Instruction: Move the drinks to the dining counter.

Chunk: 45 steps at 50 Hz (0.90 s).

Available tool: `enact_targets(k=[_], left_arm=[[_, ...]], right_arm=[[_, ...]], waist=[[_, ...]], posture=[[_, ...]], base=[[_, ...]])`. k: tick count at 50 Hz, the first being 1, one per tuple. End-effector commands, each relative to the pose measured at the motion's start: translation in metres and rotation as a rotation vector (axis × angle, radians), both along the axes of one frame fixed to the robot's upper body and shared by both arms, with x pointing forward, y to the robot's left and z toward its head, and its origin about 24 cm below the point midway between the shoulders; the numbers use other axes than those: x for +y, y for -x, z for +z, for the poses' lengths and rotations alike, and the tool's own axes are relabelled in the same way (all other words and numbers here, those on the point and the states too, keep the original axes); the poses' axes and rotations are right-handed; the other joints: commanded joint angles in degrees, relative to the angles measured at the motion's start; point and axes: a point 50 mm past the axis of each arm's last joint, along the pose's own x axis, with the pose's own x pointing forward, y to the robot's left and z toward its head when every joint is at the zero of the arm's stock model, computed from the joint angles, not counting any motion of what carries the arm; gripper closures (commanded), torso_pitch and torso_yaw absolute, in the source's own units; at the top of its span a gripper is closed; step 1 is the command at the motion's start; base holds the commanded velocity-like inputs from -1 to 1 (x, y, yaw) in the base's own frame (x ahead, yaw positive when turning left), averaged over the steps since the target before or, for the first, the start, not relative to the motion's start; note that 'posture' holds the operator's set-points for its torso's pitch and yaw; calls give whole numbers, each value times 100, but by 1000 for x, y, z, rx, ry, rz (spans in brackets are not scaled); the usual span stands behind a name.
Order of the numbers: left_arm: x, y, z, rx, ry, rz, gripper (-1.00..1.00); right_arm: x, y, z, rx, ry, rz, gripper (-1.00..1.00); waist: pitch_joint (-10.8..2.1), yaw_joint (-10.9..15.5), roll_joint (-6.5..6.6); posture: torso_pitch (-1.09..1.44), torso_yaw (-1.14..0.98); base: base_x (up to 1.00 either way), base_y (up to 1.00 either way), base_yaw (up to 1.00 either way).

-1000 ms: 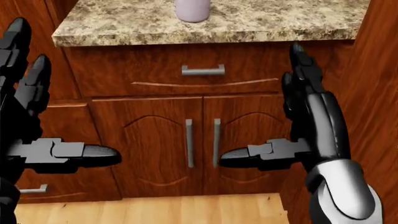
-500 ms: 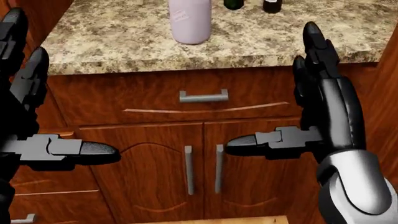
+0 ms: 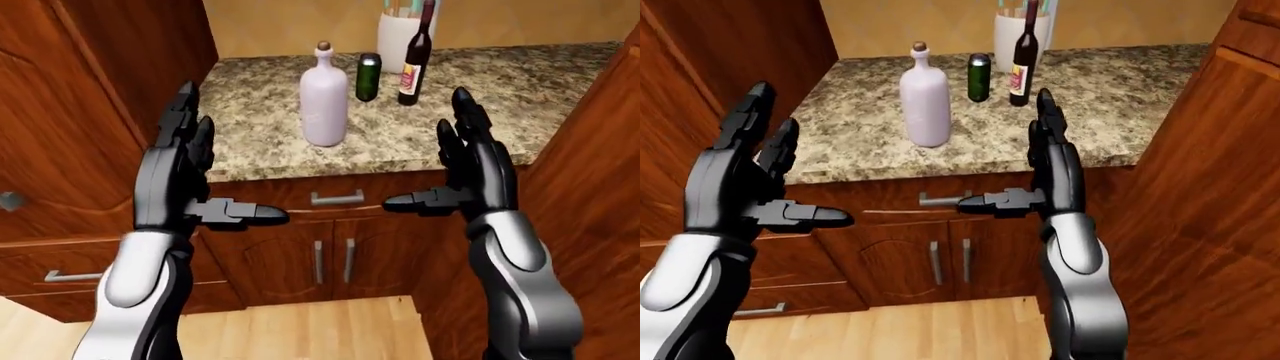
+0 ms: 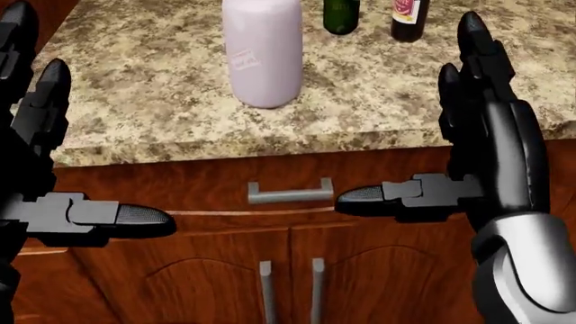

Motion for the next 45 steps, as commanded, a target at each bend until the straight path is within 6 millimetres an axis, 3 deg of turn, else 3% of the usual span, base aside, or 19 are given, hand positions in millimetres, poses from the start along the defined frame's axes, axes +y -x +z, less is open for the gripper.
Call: enact_targets(k=[1, 6, 7, 8, 9, 11, 14, 17, 21, 23, 24, 28, 33, 36, 38, 39, 40, 42, 45], left_arm=[[-4, 6, 14, -77, -7, -14, -100], [-3, 5, 13, -77, -7, -15, -100], [-3, 5, 12, -77, -7, -15, -100], [-3, 5, 12, -78, -7, -15, -100], [-3, 5, 12, -78, -7, -15, -100], [-4, 5, 13, -77, -8, -15, -100], [-4, 5, 12, -77, -8, -15, -100], [-3, 5, 12, -78, -8, -15, -100], [-2, 7, 14, -81, -10, -12, -100], [-2, 6, 15, -83, -10, -11, -100], [-2, 7, 15, -83, -10, -11, -100], [-2, 7, 16, -85, -11, -12, -100], [-2, 7, 16, -86, -10, -12, -100], [-2, 7, 15, -86, -8, -14, -100], [-2, 7, 15, -85, -8, -12, -100], [-1, 7, 15, -85, -8, -11, -100], [-1, 7, 15, -86, -7, -11, -100], [0, 7, 16, -88, -6, -8, -100], [1, 8, 16, -88, -6, -6, -100]], right_arm=[[-3, 5, 16, -88, 4, -12, -100], [-4, 5, 17, -91, 5, -18, -100], [-5, 5, 17, -89, 6, -19, -100], [-5, 5, 17, -90, 6, -18, -100], [-5, 5, 17, -90, 7, -18, -100], [-5, 5, 17, -89, 7, -18, -100], [-5, 6, 17, -91, 5, -19, -100], [-6, 6, 17, -93, 3, -21, -100], [-6, 6, 17, -96, 3, -20, -100], [-6, 6, 18, -93, 4, -21, -100], [-6, 5, 17, -92, 4, -21, -100], [-6, 5, 17, -90, 5, -22, -100], [-6, 5, 17, -95, 3, -22, -100], [-6, 5, 16, -93, 2, -23, -100], [-6, 5, 15, -94, 3, -23, -100], [-6, 5, 15, -94, 3, -22, -100], [-6, 5, 15, -94, 2, -23, -100], [-6, 5, 15, -95, 1, -24, -100], [-5, 6, 15, -94, 0, -23, -100]], waist=[[-145, -33, 83], [-28, -12, -211], [-32, 12, -293], [-154, 31, -353], [-168, 41, -515], [-247, 51, -409], [-214, 20, -516], [-230, 28, -441], [-129, 17, -122], [-267, 18, 220], [-240, 66, -2], [-286, 65, 28], [-236, 91, -150], [-216, 127, -391], [-293, 141, -717], [-329, 169, -707], [-227, 84, -600], [-208, 76, -649], [-200, 61, -553]], posture=[[0, 0], [0, 0], [0, 0], [0, 0], [0, 0], [0, 0], [0, 0], [0, 0], [0, 0], [0, 0], [0, 0], [0, 0], [0, 0], [0, 0], [0, 0], [0, 0], [0, 0], [0, 0], [0, 0]], base=[[0, 0, 0], [0, 0, 0], [0, -4, 0], [7, -7, 0], [9, -7, 0], [9, -8, 0], [10, -7, 0], [9, -7, 0], [10, -4, 0], [10, 0, 0], [10, 0, 0], [9, -7, 0], [10, -14, 0], [11, -14, 0], [11, -14, 0], [10, -14, 0], [11, -12, 0], [11, 0, 0], [11, 0, 0]])
